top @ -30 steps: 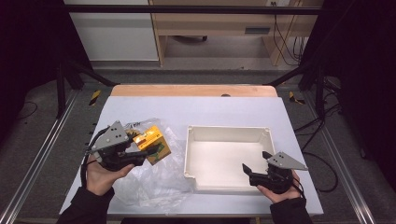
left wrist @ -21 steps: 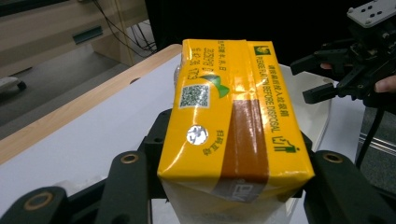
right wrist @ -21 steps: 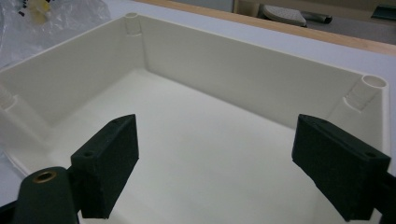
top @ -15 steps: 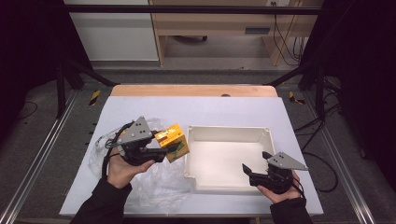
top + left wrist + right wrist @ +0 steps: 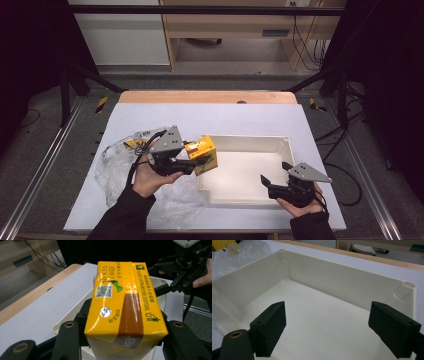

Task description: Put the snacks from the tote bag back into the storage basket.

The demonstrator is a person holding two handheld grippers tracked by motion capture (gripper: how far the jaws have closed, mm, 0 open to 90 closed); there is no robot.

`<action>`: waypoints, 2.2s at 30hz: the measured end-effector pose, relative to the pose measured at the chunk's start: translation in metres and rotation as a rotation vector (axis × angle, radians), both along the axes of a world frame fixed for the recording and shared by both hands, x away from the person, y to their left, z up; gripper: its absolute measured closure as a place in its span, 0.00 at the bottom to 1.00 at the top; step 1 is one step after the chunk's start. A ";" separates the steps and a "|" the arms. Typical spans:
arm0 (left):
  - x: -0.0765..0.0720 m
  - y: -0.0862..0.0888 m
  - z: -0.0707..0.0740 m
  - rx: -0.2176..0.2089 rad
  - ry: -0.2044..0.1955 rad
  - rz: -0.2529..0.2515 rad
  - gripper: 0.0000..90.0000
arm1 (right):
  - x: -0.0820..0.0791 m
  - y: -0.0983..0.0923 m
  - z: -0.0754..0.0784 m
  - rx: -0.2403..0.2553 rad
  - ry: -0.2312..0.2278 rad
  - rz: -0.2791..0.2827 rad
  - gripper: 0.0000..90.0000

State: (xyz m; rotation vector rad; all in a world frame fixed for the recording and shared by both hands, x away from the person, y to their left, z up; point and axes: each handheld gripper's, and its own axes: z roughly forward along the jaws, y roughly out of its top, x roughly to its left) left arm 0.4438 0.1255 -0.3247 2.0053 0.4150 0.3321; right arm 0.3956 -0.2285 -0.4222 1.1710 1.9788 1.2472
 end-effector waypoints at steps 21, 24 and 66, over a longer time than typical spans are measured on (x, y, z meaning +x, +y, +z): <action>0.012 -0.027 -0.031 0.068 0.046 -0.126 0.56 | 0.001 0.000 -0.001 0.002 0.002 0.001 0.16; 0.013 -0.029 -0.032 0.074 0.046 -0.137 0.56 | 0.001 0.000 -0.001 0.002 0.001 0.001 0.16; 0.029 -0.044 -0.084 0.156 0.100 -0.268 0.56 | 0.001 0.000 -0.002 -0.008 0.001 0.003 0.16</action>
